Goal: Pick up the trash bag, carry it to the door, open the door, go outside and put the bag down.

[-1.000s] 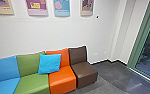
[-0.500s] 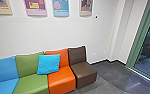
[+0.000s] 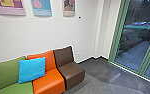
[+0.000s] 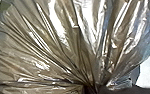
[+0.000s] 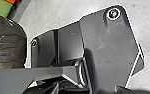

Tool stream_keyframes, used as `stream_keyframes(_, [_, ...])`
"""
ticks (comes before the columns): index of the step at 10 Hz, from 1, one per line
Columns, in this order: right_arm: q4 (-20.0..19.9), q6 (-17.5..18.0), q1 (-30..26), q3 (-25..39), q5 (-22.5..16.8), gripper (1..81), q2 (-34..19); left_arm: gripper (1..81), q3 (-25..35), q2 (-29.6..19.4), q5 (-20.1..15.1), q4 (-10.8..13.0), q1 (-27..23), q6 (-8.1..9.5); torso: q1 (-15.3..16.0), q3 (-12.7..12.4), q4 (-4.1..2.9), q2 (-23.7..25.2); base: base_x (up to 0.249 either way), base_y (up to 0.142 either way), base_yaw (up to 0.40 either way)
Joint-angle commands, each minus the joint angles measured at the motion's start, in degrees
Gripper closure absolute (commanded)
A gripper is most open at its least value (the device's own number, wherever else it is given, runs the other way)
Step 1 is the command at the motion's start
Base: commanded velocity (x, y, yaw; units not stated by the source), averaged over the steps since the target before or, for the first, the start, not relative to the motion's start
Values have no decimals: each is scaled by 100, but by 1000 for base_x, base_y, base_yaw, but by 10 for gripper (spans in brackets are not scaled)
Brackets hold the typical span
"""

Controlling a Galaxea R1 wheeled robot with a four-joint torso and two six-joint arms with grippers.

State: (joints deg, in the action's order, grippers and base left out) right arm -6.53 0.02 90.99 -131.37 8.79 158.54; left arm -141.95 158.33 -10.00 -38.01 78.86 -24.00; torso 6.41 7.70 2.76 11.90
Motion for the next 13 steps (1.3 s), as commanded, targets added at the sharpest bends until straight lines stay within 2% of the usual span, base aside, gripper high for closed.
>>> stream_keyframes(1, [56, -20, -226, 60, -316, 10, -83, 811, 9, -91, -451, 13, -323, -34, 0, 0, 0, 0, 0, 0, -400])
stream_keyframes(6, [65, -29, -226, 77, -308, 10, -83, 811, -26, -99, -451, -40, -323, -25, 0, 0, 0, 0, 0, 0, -376])
stream_keyframes(13, [73, -29, -243, 86, -308, 10, -83, 811, -26, -108, -451, -49, -323, -25, 0, 0, 0, 0, 0, 0, -254])
